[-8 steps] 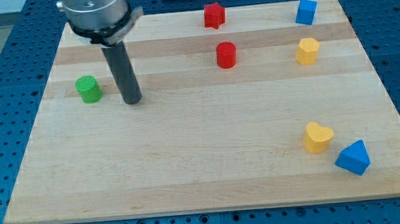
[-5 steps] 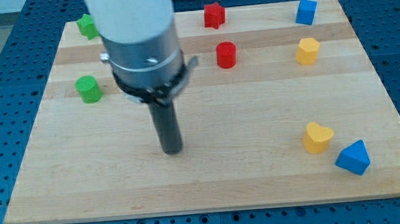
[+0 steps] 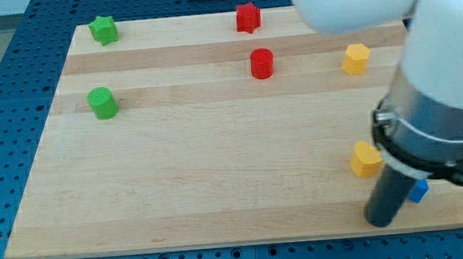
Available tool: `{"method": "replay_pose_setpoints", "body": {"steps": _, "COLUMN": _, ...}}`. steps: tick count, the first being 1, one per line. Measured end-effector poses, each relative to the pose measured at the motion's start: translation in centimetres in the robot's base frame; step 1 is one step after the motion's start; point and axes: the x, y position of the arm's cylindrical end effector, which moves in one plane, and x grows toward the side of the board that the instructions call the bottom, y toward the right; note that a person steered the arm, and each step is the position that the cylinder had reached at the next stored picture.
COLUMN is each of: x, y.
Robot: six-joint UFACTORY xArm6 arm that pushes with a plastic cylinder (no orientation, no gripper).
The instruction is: Place blue triangle beside yellow heart
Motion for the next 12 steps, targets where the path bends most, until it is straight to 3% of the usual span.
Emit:
{"method": "replay_pose_setpoints", "body": {"steps": 3, "x": 0.0, "y": 6.4}}
{"method": "replay_pose_setpoints", "body": {"steps": 6, "x": 0.3, "y": 5.8}}
{"method": "replay_pose_setpoints", "body": {"steps": 10, "x": -2.4, "y": 5.7}}
{"method": "replay_pose_setpoints", "body": {"steps": 12, "x": -1.2, "y": 4.5}}
